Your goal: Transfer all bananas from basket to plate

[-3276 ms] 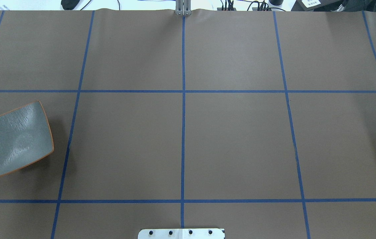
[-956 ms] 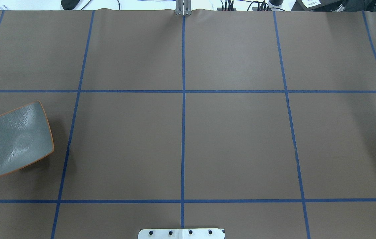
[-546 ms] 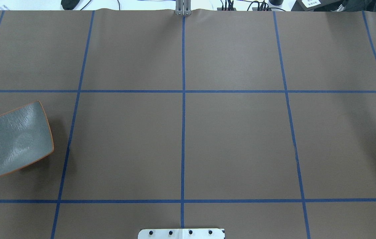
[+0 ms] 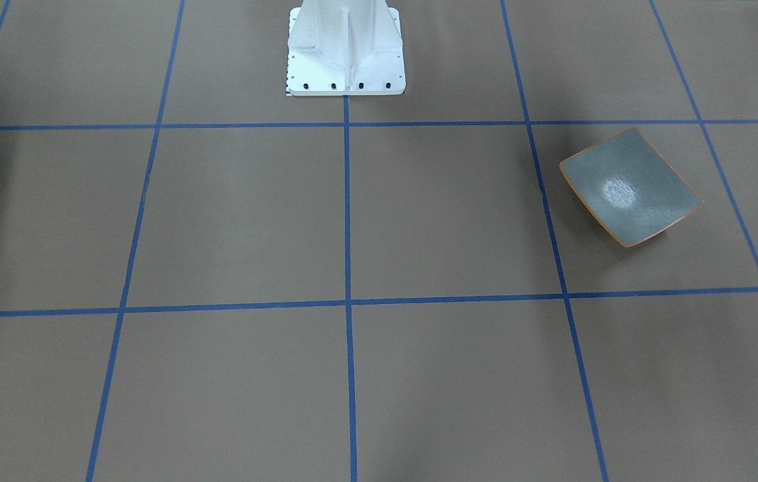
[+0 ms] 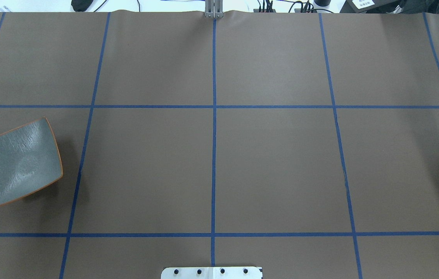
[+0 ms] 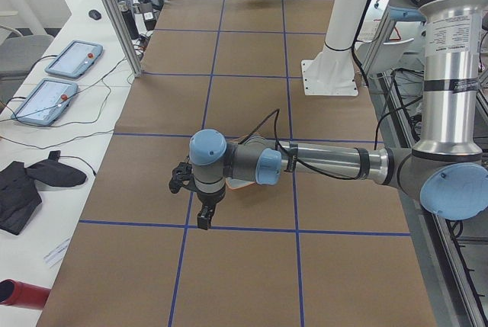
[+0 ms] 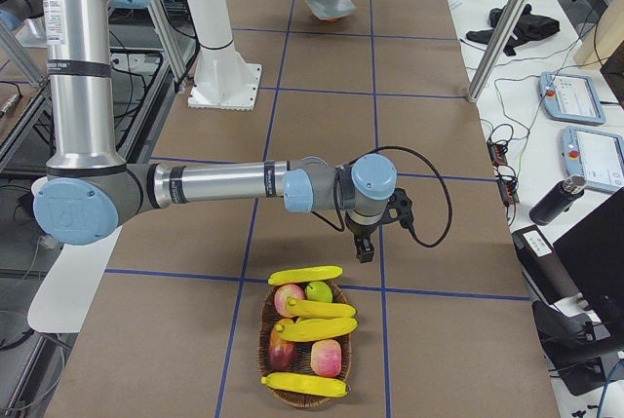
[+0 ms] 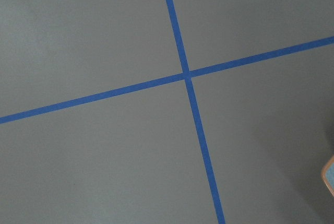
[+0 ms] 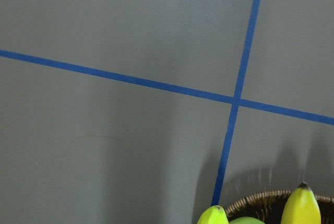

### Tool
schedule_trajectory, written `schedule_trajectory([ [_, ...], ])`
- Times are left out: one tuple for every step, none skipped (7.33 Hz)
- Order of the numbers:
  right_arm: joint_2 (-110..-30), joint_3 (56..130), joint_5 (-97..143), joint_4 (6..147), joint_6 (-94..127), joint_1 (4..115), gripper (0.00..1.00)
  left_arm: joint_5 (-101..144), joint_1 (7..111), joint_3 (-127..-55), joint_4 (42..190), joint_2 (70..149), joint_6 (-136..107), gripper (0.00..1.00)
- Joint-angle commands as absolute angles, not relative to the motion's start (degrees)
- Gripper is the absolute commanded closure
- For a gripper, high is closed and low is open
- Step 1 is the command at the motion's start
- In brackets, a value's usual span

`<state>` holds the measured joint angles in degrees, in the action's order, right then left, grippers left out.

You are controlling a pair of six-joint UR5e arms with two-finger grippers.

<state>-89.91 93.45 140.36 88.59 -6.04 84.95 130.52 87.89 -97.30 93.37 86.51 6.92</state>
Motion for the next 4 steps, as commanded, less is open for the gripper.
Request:
schedule_trajectory([
  [-89.65, 89.31, 141.77, 87.71, -6.59, 83.24, 0.01, 130.52, 87.89, -97.38, 93.43, 86.57, 6.86, 0.0],
  [-89.47, 88.25, 141.77, 87.71, -6.68, 82.8, 0.01, 130.52, 87.89, -97.47, 93.43, 86.66, 6.77, 0.0],
  [-89.47, 87.63, 141.68, 87.71, -6.77, 82.27, 0.01, 130.52, 87.89, -97.47, 93.43, 86.66, 6.77, 0.0],
  [-89.47, 86.67, 141.68, 87.71, -6.85, 82.0, 0.01, 130.52, 87.89, -97.47, 93.43, 86.75, 6.85, 0.0],
])
